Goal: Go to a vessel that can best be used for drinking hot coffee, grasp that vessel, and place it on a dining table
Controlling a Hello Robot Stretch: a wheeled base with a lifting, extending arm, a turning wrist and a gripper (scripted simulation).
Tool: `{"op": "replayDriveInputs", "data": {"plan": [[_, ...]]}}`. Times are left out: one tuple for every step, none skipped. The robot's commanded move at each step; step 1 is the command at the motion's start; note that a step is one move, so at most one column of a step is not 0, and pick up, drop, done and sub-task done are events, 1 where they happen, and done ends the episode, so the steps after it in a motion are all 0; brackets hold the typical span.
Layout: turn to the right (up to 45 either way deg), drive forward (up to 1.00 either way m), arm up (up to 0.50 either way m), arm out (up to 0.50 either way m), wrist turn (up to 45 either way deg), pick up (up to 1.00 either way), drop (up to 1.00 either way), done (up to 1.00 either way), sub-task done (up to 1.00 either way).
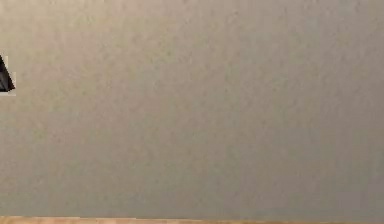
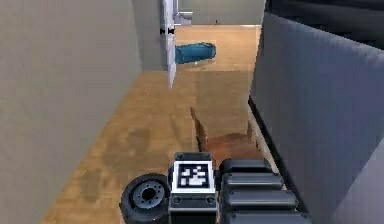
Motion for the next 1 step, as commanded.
{"op": "replayDriveInputs", "data": {"plan": [[45.0,0.00,0.00,0.00,0.0,0.00,0.00,0.00,0.00]]}}
